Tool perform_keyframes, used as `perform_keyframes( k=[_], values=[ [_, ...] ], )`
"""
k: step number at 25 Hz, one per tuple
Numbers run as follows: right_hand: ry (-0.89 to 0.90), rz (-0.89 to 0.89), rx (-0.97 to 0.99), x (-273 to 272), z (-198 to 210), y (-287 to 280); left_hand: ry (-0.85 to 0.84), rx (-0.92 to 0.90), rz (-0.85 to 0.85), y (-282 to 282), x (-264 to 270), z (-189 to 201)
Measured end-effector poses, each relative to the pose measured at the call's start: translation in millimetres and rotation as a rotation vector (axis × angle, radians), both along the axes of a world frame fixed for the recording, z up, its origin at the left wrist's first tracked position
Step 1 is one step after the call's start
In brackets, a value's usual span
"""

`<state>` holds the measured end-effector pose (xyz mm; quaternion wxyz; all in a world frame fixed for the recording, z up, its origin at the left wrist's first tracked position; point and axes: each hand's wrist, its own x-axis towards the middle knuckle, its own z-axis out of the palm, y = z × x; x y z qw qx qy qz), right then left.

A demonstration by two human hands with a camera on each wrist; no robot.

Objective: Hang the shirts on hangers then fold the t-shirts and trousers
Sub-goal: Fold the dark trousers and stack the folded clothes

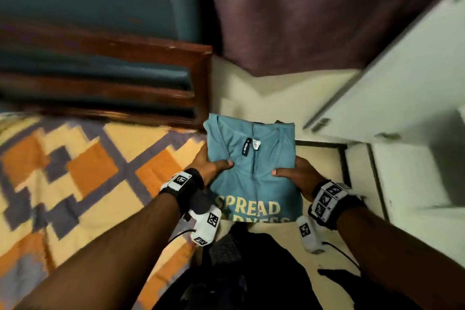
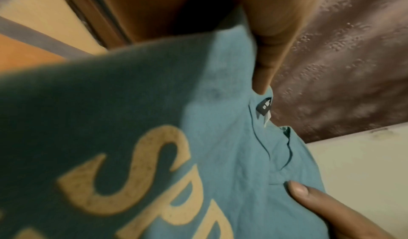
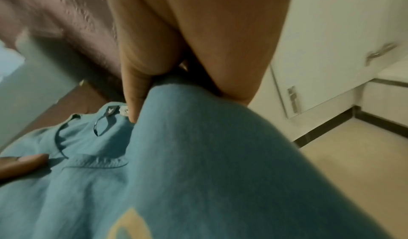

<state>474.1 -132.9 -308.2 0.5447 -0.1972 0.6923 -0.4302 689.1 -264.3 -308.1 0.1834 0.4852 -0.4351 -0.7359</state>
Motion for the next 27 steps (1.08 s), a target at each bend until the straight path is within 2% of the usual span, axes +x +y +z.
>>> perform_keyframes(
  k=[6, 8, 13, 18, 21, 27],
  values=[
    [0.147, -0.572, -0.165, -126, 80, 170, 0.132, 0.05, -0.466, 73, -214, 82],
    [0.19, -0.696, -0.214, -154, 100, 202, 0.19, 0.025, -0.557, 99, -267, 105],
    [0.429, -1.005, -0.307, -255, 179, 303, 0.345, -0.128, -0.82, 201, -438, 190],
    [0.671, -1.207, -0.355, -333, 272, 369, 0.486, -0.233, -0.976, 266, -569, 287],
    [0.793, -1.31, -0.36, -390, 318, 410, 0.51, -0.306, -1.166, 305, -664, 341],
    [0.898, -1.371, -0.086, -494, 366, 481, 0.441, -0.636, -1.457, 388, -815, 395]
  ],
)
